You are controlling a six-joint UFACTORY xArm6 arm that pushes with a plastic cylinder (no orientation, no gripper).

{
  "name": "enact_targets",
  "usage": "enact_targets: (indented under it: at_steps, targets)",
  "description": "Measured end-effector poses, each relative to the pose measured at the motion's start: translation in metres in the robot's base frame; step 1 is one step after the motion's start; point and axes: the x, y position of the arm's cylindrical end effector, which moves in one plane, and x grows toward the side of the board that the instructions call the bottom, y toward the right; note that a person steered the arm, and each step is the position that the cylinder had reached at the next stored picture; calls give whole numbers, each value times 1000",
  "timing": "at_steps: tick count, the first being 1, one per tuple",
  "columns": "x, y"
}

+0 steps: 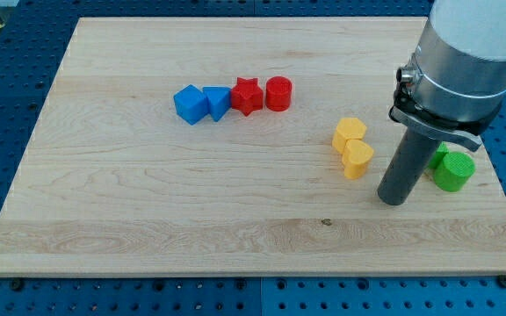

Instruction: Slide the yellow heart slightly to the left of the yellow hexagon

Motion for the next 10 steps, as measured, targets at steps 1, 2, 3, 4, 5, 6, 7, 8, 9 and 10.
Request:
enact_targets:
  at_steps: [1,2,3,4,5,6,7,8,9,10]
  targets:
    - [-26,-12]
    - [-28,-21]
    - [-32,-59]
    - [-35,-78]
    - [-35,-78]
    - [-35,-80]
    - [-35,-80]
    - [-33,-78]
    - [-47,-78]
    - [-48,-80]
